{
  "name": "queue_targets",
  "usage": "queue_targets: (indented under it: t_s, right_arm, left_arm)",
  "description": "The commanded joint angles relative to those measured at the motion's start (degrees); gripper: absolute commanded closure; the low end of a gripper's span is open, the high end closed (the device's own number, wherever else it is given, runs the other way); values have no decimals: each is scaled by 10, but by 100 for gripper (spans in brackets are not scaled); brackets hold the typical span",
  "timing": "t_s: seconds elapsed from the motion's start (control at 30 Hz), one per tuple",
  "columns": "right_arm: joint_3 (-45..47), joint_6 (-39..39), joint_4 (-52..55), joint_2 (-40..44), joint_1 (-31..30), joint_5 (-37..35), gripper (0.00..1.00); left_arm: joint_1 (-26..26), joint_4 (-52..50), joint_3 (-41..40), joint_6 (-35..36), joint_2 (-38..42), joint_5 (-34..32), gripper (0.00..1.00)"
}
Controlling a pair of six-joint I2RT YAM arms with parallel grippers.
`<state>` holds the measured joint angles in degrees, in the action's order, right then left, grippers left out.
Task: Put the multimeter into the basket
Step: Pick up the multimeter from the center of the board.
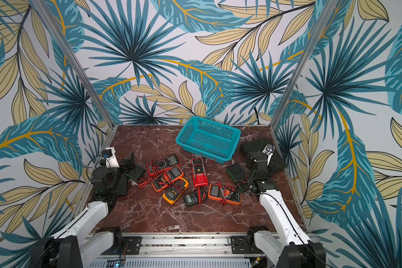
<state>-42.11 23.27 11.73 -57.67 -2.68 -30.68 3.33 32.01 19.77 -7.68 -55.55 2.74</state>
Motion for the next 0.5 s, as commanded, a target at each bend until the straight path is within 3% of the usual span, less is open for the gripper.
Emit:
queue_targets:
  t_s: [0.0, 0.23, 0.47]
  right_arm:
    - [-35, 84, 235, 17, -1, -12, 1]
    - [-69, 24, 282, 16, -13, 180, 1]
    - [-98, 37, 272, -44, -128, 191, 1]
  left_arm:
    - [-21, -99, 31, -35, 50, -10, 0]
    - [-51, -254, 74, -109, 110, -26, 0]
    - [-91, -330, 82, -179, 112, -27, 0]
